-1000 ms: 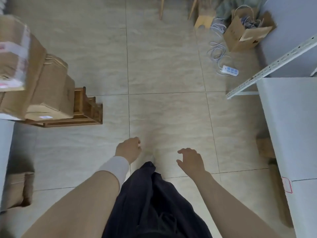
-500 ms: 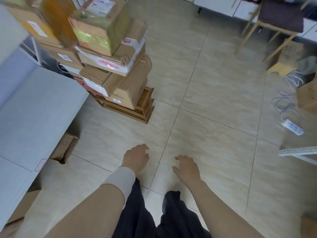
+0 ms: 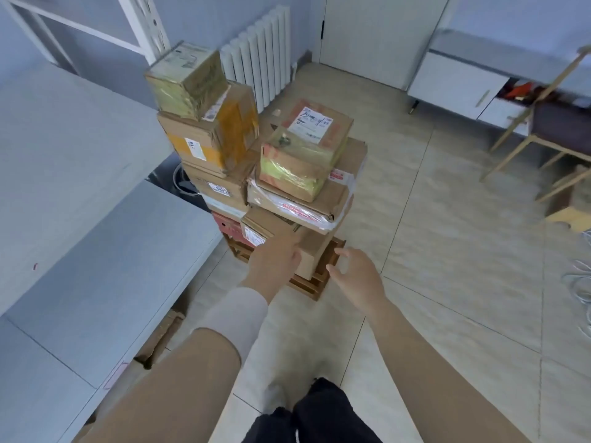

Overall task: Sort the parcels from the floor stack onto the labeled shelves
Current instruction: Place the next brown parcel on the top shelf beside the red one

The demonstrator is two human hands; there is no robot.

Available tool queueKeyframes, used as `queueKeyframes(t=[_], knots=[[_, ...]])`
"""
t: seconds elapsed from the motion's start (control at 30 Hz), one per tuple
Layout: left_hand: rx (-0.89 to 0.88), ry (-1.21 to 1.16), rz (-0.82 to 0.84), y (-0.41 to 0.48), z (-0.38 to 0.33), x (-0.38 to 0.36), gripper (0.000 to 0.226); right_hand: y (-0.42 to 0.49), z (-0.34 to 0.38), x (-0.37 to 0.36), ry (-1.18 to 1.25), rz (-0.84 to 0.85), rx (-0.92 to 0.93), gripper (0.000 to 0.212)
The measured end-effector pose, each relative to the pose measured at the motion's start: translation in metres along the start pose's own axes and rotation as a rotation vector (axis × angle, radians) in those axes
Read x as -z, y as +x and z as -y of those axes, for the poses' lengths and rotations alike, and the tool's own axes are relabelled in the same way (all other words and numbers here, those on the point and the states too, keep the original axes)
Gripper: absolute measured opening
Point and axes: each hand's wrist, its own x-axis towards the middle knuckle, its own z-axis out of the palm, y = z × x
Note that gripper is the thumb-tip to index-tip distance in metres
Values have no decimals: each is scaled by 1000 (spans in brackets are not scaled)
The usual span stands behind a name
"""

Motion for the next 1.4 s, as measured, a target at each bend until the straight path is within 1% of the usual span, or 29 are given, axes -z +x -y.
queueKeyframes(t=[0.1,0.2,0.3,0.37,0.43,0.5,0.53,0.57,0.6,0.67,0.73,0.9,1.0,1.07,1.13,1.23,1.3,1.4], knots=[[-49,-18,-87,45,-6,33,34,42,33,24,107,-81,5,41],[-101,-55,-248,89,-12,65,29,80,61,46,260,-131,9,43],[-66,-180,-365,132,-9,90,25,112,82,63,391,-159,-3,43],[-16,-267,-390,159,-5,101,27,131,93,69,479,-152,-48,45],[31,-363,-342,183,1,107,37,149,98,68,575,-142,-93,39],[70,-462,-253,200,5,108,46,165,102,62,674,-131,-128,22],[84,-501,-211,207,6,108,49,172,102,58,722,-130,-143,20],[99,-534,-170,214,7,108,50,177,104,56,756,-132,-162,24],[120,-562,-126,222,8,107,50,181,106,53,786,-136,-191,33],[175,-627,-35,236,12,104,47,189,107,47,822,-145,-271,56],[223,-699,39,248,17,100,46,195,105,41,863,-145,-327,68],[277,-800,254,272,33,84,49,201,107,24,1050,-210,-421,66],[320,-840,325,275,37,76,53,204,105,11,1062,-240,-450,84],[353,-872,345,277,39,72,52,205,100,5,1113,-265,-445,87],[360,-893,374,279,39,70,52,203,104,8,1132,-273,-442,79],[378,-896,400,281,35,66,58,199,102,13,1187,-290,-380,49],[356,-886,427,280,25,65,64,193,96,18,1208,-339,-369,42],[273,-896,468,274,0,63,57,177,88,30,1233,-437,-338,42]])
